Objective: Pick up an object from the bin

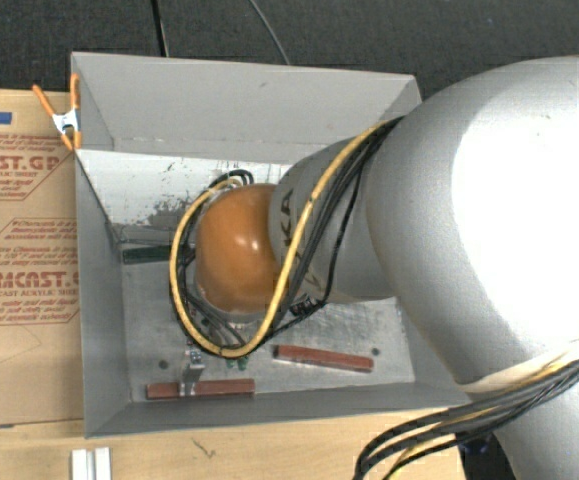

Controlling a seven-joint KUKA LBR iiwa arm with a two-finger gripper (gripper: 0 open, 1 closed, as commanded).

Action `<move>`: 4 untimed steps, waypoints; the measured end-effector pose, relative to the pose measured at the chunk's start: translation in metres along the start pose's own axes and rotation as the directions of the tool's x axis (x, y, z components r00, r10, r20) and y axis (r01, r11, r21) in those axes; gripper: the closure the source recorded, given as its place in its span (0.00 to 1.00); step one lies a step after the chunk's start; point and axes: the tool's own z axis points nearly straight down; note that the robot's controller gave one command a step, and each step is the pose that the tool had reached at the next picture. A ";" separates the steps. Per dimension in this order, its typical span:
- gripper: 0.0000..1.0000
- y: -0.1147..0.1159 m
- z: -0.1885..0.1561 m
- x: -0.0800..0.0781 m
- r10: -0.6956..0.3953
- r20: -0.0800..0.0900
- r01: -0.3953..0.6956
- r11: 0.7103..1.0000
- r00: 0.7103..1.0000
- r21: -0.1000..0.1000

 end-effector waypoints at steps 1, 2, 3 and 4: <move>0.00 0.000 0.000 0.000 -0.001 -0.001 0.001 1.000 1.000 0.000; 0.00 -0.035 -0.003 0.000 -0.064 0.004 0.064 0.998 0.998 -0.001; 0.00 -0.073 -0.003 0.000 -0.083 0.002 0.083 0.997 0.997 0.000; 1.00 -0.099 -0.001 0.006 -0.126 -0.012 0.126 0.992 0.992 0.011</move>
Offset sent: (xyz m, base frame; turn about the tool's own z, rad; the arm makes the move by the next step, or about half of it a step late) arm -0.0055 -0.0618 -0.0014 -0.0957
